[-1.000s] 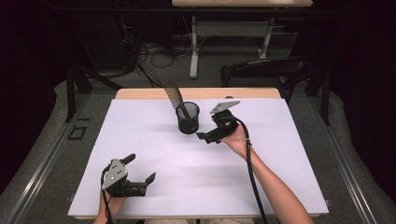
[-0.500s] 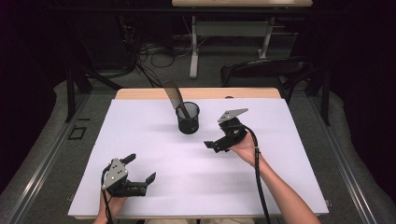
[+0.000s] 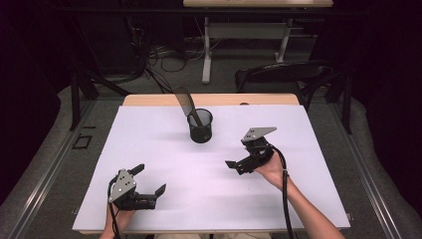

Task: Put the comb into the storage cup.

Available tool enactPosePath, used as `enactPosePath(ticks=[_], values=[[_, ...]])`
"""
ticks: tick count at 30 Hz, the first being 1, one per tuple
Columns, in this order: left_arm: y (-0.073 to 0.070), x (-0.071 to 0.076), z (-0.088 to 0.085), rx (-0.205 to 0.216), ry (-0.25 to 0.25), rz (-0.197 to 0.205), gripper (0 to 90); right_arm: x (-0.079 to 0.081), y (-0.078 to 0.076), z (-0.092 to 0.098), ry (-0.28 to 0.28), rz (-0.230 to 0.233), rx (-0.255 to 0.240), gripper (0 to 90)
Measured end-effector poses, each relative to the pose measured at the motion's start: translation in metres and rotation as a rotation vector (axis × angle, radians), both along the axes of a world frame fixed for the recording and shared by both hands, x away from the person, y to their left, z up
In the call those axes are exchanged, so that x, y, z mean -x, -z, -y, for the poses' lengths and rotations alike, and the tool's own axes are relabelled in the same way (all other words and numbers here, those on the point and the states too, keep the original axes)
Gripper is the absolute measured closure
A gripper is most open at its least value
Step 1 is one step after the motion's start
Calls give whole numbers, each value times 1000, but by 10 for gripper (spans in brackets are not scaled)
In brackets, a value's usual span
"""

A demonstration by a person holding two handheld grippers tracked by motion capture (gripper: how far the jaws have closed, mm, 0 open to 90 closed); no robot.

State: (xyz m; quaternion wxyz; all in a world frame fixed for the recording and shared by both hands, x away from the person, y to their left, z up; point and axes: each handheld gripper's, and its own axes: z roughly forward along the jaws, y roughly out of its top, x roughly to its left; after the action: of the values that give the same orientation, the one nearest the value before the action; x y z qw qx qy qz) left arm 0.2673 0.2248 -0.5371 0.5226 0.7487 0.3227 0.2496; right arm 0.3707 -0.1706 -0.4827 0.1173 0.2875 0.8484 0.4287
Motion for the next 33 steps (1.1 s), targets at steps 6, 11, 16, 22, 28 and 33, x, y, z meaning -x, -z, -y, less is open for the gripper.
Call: enactPosePath(ticks=[6, 11, 16, 22, 28, 33], values=[[0, 0, 1, 0, 2, -1, 10, 12, 0, 6, -2, 10, -8, 0], [0, 0, 0, -1, -1, -2, 11, 23, 2, 10, -1, 20, -17, 0], [0, 1, 0, -2, 0, 1, 11, 31, 4, 17, 9, 23, -14, 0], [0, 0, 0, -1, -2, -2, 11, 42, 5, 27, 24, 40, -16, 0], [0, 1, 0, 0, -2, -3, 11, 54, 7, 34, 35, 53, -26, 0], [0, 1, 0, -1, -4, -4, 11, 65, 8, 39, 44, 65, -39, 0]])
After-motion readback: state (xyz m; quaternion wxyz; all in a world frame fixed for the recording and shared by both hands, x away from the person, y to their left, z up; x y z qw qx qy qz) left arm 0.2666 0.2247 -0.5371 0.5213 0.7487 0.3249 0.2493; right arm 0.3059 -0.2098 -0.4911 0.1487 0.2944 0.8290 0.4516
